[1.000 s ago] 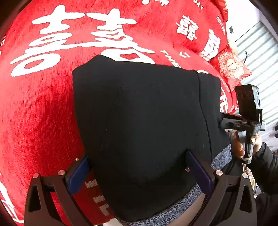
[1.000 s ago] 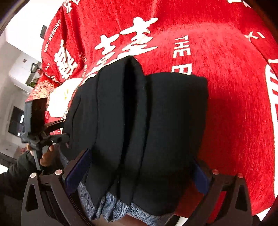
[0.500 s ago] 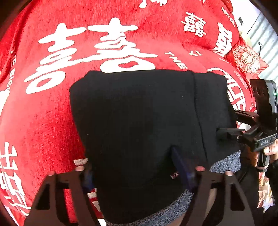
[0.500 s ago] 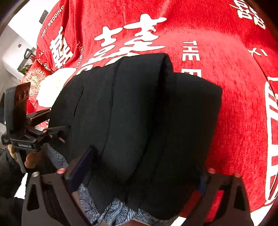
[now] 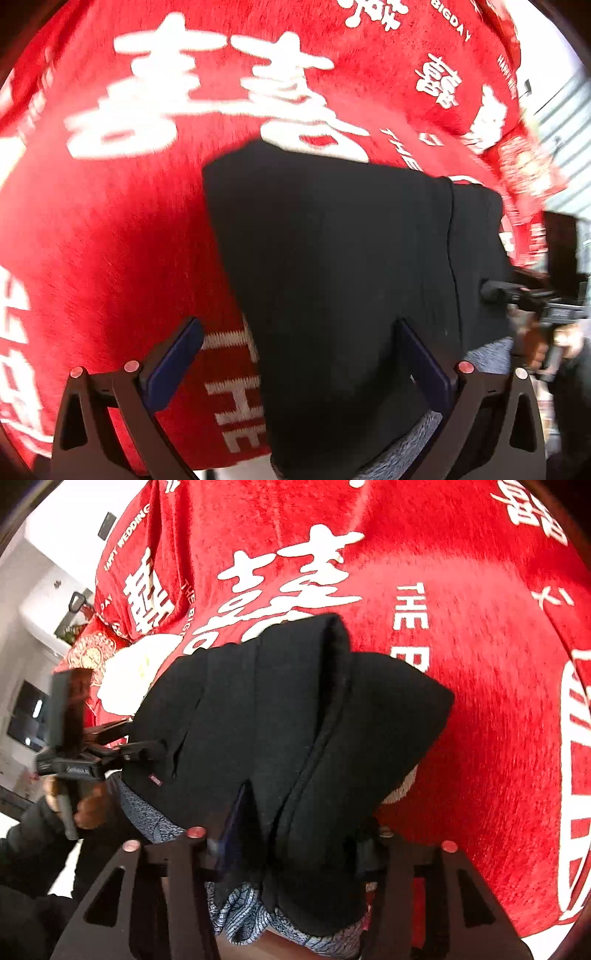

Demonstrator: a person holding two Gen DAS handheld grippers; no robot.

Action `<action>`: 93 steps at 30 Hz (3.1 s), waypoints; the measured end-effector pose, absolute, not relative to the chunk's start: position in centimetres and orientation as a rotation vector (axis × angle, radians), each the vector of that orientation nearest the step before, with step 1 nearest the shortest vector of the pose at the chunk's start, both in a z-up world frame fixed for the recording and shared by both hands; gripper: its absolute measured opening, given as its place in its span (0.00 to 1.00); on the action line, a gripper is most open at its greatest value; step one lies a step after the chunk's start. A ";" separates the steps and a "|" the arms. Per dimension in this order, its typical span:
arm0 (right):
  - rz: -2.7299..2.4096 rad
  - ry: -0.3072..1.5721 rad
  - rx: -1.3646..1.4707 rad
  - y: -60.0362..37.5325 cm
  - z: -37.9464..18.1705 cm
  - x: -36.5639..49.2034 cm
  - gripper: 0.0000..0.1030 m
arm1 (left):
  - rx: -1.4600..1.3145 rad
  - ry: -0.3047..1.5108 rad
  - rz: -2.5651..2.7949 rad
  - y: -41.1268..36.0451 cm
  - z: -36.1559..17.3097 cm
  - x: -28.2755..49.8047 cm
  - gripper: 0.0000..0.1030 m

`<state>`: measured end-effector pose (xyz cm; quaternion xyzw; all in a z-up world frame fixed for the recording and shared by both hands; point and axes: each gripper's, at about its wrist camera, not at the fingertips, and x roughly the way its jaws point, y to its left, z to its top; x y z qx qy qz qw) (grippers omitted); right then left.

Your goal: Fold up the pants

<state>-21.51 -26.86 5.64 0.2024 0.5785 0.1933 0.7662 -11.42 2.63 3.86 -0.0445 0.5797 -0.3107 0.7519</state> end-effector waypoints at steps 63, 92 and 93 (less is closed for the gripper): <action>0.345 1.134 0.342 -31.7 12.2 -8.6 0.38 | 0.198 1.108 -0.658 -10.0 13.0 -3.1 0.42; 0.311 1.290 0.474 -35.8 3.2 -2.5 0.46 | 0.159 1.203 -0.669 -10.3 6.8 2.8 0.50; 0.311 1.289 0.476 -35.9 3.1 -2.6 0.47 | 0.153 1.202 -0.671 -10.2 6.7 2.9 0.52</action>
